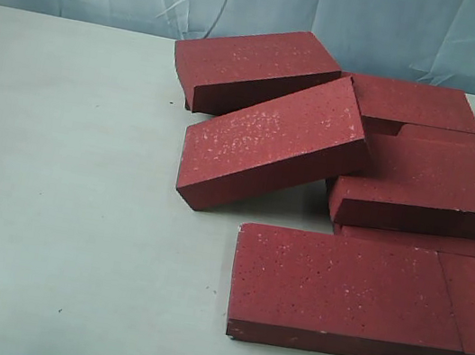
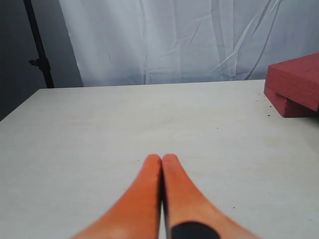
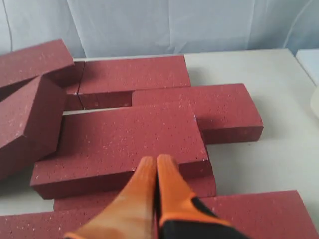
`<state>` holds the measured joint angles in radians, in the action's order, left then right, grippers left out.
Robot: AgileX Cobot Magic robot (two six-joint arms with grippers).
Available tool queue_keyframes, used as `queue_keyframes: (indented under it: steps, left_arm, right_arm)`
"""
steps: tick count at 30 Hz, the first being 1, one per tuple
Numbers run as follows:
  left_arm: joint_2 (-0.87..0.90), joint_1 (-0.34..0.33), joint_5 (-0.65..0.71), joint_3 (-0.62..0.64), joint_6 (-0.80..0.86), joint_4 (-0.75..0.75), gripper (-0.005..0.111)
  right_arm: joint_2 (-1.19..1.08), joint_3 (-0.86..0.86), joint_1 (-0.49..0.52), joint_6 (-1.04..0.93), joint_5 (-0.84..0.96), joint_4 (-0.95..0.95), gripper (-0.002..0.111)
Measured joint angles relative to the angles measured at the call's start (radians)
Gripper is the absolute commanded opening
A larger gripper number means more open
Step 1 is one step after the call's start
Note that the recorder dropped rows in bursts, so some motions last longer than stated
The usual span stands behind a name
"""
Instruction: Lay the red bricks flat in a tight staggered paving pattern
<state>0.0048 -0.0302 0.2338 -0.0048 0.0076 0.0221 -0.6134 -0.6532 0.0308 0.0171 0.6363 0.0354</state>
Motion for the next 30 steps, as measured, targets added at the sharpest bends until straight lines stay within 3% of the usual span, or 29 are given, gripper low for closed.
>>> queue_keyframes:
  steps: [9, 30]
  left_arm:
    - [0.0, 0.0, 0.0, 0.0, 0.0, 0.0, 0.0]
    - [0.0, 0.0, 0.0, 0.0, 0.0, 0.0, 0.0]
  right_arm:
    - [-0.223, -0.154, 0.0, -0.002, 0.141, 0.057, -0.001]
    - [-0.621, -0.346, 0.0, -0.01, 0.191, 0.08, -0.001]
